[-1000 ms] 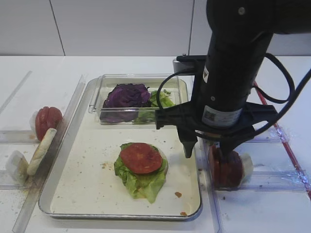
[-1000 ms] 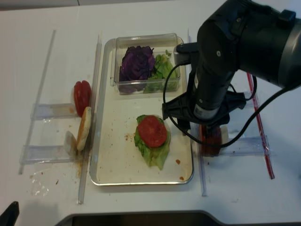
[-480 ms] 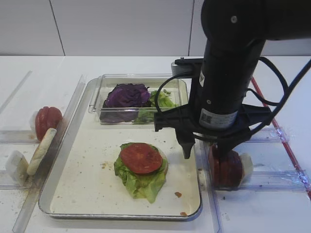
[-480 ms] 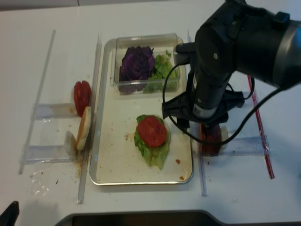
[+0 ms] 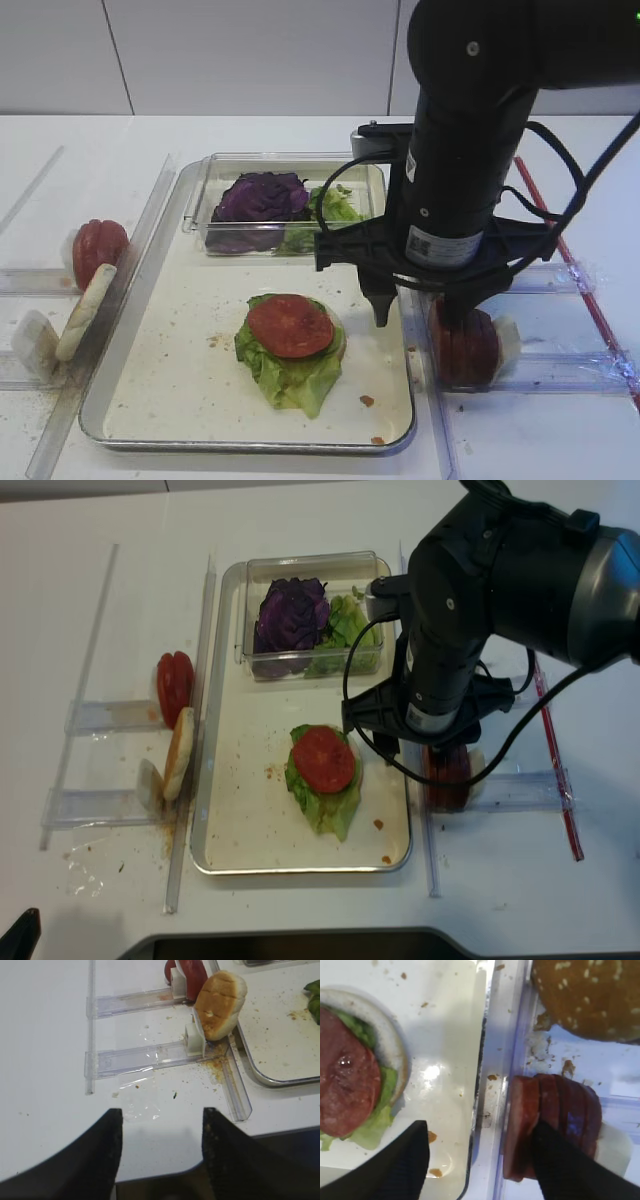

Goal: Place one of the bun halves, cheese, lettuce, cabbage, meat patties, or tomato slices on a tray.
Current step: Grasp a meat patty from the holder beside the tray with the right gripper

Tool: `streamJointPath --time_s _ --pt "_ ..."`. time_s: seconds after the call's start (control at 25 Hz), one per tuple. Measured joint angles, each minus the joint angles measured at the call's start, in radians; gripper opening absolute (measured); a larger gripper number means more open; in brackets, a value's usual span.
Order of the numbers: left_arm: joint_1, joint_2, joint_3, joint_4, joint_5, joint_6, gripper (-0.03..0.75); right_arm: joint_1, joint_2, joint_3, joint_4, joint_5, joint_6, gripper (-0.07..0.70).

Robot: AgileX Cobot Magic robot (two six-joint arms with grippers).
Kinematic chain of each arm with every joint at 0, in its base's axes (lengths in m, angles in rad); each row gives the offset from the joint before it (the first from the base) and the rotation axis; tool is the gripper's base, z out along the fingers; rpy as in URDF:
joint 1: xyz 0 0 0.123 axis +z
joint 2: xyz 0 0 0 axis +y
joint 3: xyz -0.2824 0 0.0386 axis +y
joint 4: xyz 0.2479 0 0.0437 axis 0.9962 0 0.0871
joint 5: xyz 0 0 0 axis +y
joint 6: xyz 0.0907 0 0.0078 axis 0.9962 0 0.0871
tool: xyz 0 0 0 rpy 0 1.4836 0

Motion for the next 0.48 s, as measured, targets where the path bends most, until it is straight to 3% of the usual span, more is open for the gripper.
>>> streamJointPath --time_s 0.48 --pt "0.000 0.000 0.000 0.000 0.000 0.000 0.349 0.000 0.016 -0.002 -0.003 0.013 0.004 0.443"
